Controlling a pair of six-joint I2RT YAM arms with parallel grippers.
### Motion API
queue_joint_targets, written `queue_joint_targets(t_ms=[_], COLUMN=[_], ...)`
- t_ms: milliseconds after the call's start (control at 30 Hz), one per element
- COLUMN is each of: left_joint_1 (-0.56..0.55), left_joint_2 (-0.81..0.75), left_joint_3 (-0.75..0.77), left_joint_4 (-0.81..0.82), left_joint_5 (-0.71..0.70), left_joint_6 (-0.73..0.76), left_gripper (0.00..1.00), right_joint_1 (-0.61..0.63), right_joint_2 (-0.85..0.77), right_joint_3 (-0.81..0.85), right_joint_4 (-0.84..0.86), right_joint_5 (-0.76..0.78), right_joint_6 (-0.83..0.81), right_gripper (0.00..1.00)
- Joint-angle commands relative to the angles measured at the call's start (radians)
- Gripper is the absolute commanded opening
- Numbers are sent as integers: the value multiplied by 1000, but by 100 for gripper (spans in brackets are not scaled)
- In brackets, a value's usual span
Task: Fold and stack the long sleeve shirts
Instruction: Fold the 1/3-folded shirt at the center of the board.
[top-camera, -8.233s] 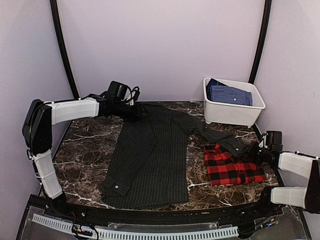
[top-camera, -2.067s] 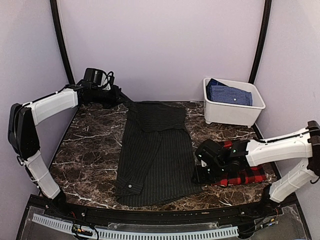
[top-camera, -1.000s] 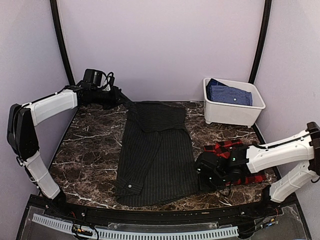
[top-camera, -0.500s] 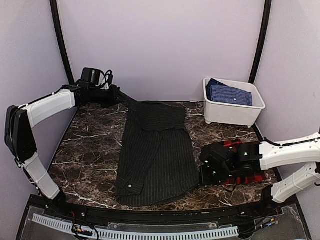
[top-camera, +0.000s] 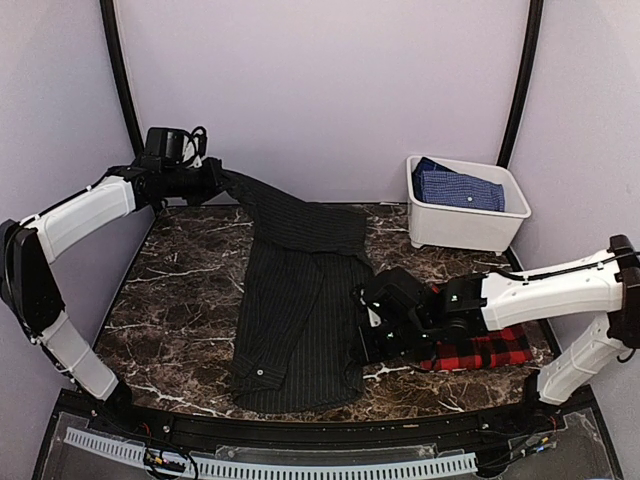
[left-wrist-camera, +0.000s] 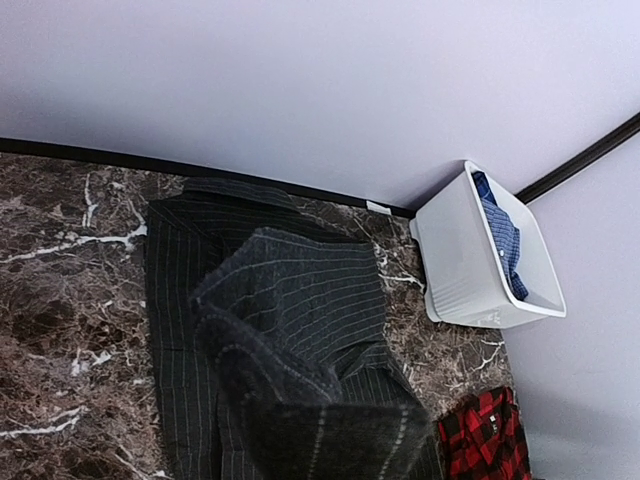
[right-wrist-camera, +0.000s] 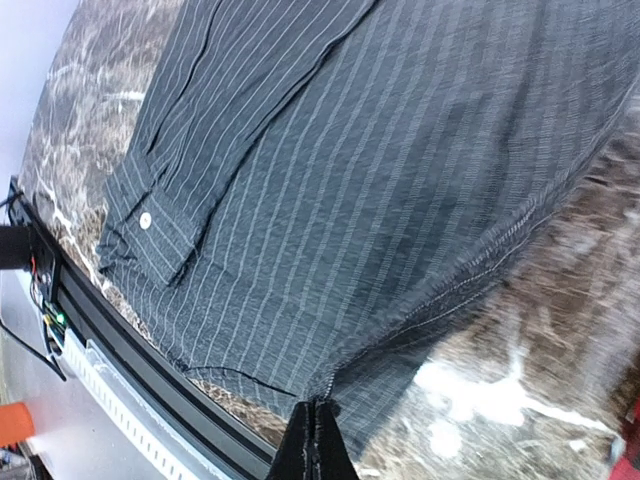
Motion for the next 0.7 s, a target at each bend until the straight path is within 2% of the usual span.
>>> queue_joint_targets(t_ms=[0, 267, 667], left_joint_1=[47, 121, 137], left_joint_2=[-55, -70, -96], left_joint_3=[-8, -10, 26], left_joint_4=[-20, -37, -1], left_joint_5=[-51, -57, -25], left_joint_6=[29, 49, 68], left_gripper=[0, 0, 0], right_joint_1=[12, 12, 12], right_joint_2=[79, 152, 195], right_joint_3=[51, 68, 94], right_joint_4=[85, 126, 124], right_joint_5=[-103, -176, -205], right_joint_6=[-57, -67, -84], right_gripper=[0, 0, 0])
